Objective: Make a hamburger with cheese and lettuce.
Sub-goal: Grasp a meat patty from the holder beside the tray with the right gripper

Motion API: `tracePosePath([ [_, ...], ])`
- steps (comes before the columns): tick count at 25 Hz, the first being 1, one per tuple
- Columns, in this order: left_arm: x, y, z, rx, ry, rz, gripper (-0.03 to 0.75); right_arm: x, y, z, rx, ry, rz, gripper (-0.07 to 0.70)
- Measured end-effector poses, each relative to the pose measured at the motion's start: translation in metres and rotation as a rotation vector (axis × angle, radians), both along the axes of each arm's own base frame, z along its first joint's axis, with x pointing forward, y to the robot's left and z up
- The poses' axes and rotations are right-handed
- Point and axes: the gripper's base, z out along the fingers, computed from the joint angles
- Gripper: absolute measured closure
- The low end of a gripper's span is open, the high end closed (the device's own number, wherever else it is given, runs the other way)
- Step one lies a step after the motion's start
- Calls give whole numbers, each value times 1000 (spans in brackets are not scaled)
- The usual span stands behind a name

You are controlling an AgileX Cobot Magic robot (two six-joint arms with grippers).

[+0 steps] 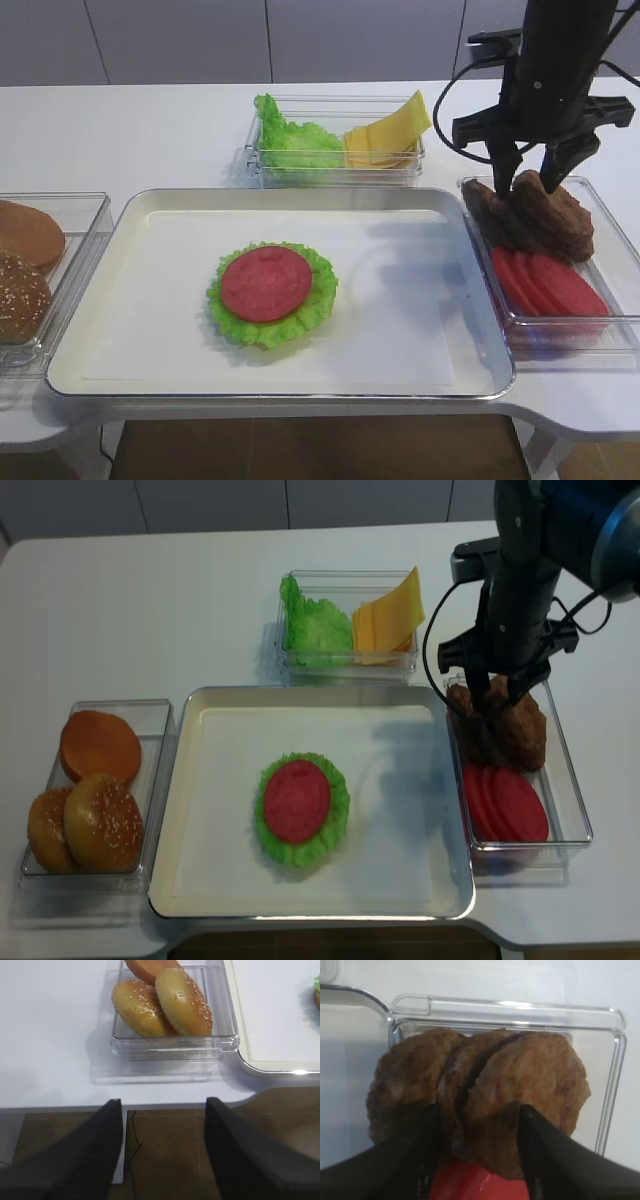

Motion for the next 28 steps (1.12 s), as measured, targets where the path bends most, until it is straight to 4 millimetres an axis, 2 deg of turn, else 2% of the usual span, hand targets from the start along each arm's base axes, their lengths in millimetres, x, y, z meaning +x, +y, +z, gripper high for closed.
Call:
tracePosePath([
  [23, 0, 0, 0, 0, 0, 0, 324, 1, -1, 0, -16, -6, 2, 252],
  [28, 0, 0, 0, 0, 0, 0, 324, -4, -5, -8, -44, 20, 7, 258],
])
